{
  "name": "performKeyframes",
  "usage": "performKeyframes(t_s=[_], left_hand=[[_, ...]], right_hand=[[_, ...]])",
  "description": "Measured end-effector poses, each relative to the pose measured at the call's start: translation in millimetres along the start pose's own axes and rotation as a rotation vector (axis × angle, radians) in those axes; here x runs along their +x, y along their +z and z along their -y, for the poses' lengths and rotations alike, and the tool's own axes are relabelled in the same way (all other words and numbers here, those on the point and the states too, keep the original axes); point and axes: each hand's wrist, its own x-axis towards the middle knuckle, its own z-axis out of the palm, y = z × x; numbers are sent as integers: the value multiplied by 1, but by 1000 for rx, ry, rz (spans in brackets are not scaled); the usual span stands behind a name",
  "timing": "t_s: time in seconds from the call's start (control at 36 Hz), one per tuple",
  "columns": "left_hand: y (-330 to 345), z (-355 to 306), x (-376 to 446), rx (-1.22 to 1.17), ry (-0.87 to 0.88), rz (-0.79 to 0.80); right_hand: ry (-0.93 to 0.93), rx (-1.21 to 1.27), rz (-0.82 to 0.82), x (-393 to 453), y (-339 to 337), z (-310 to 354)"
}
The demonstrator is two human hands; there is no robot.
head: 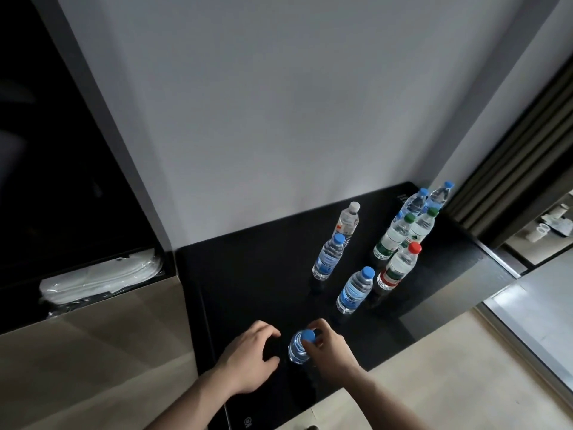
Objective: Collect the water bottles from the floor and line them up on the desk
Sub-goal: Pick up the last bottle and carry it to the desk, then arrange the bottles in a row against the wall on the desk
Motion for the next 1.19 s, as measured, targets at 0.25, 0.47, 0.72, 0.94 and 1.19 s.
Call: performKeyframes(t_s=[0.25, 0.47, 0.72, 0.94, 1.19], left_hand=[[13, -27, 27, 36, 78, -7], [34, -45, 46, 143, 90, -17], [32, -64, 67, 134, 2, -48], [44, -81, 80, 68, -172, -188], [71, -120, 89, -10, -426, -366]], right_hand=[[-16, 84, -34, -15, -23, -21], [2, 67, -91, -34, -61, -55], [-75, 38, -24, -17, -114, -72], [-199, -50, 54, 14, -187, -99], [-325, -161, 166, 63, -267, -116]])
